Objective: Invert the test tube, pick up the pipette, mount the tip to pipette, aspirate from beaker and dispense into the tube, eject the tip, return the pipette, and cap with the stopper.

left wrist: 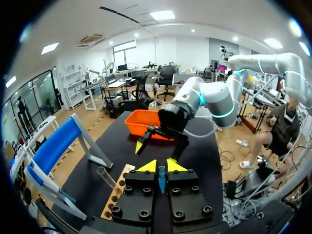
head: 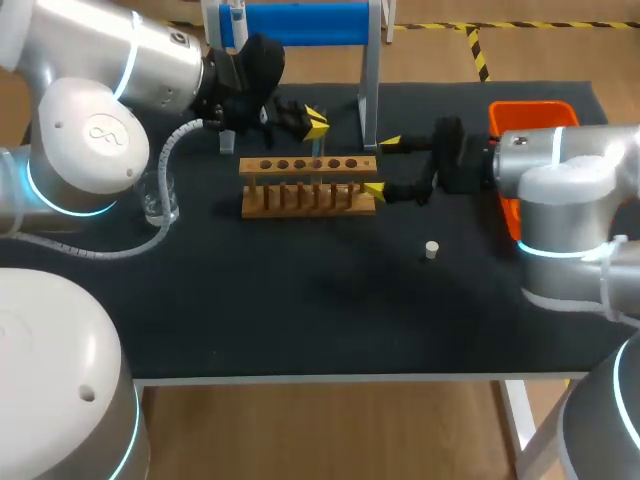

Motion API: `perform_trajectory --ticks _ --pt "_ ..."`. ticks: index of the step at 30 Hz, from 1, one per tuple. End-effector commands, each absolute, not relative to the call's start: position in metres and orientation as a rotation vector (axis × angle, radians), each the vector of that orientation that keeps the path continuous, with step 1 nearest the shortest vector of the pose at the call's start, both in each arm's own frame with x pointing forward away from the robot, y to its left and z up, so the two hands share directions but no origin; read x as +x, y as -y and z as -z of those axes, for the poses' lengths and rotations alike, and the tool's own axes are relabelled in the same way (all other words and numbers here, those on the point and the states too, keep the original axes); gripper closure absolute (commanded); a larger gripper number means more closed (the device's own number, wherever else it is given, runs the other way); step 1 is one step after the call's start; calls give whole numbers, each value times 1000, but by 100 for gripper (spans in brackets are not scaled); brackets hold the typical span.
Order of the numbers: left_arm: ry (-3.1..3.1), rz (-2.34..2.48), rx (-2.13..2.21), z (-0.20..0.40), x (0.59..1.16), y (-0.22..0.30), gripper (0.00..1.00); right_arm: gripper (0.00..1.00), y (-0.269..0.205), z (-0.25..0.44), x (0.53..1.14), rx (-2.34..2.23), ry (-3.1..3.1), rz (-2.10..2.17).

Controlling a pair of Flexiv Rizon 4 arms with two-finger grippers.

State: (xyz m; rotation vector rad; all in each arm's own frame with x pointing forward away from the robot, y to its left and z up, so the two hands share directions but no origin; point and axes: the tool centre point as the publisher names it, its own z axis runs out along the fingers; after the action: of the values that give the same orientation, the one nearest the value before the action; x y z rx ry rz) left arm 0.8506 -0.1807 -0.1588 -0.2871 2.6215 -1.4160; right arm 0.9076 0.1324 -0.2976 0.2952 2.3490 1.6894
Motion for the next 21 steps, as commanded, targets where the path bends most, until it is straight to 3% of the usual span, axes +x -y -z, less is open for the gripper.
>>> perform_trajectory --ticks 1,21 --pt "-2626 1413 -287 158 850 180 100 0 -86 277 886 183 -2328 -1842" --pt "-2626 1413 -287 158 850 180 100 0 -126 232 835 -91 -2338 -2158"
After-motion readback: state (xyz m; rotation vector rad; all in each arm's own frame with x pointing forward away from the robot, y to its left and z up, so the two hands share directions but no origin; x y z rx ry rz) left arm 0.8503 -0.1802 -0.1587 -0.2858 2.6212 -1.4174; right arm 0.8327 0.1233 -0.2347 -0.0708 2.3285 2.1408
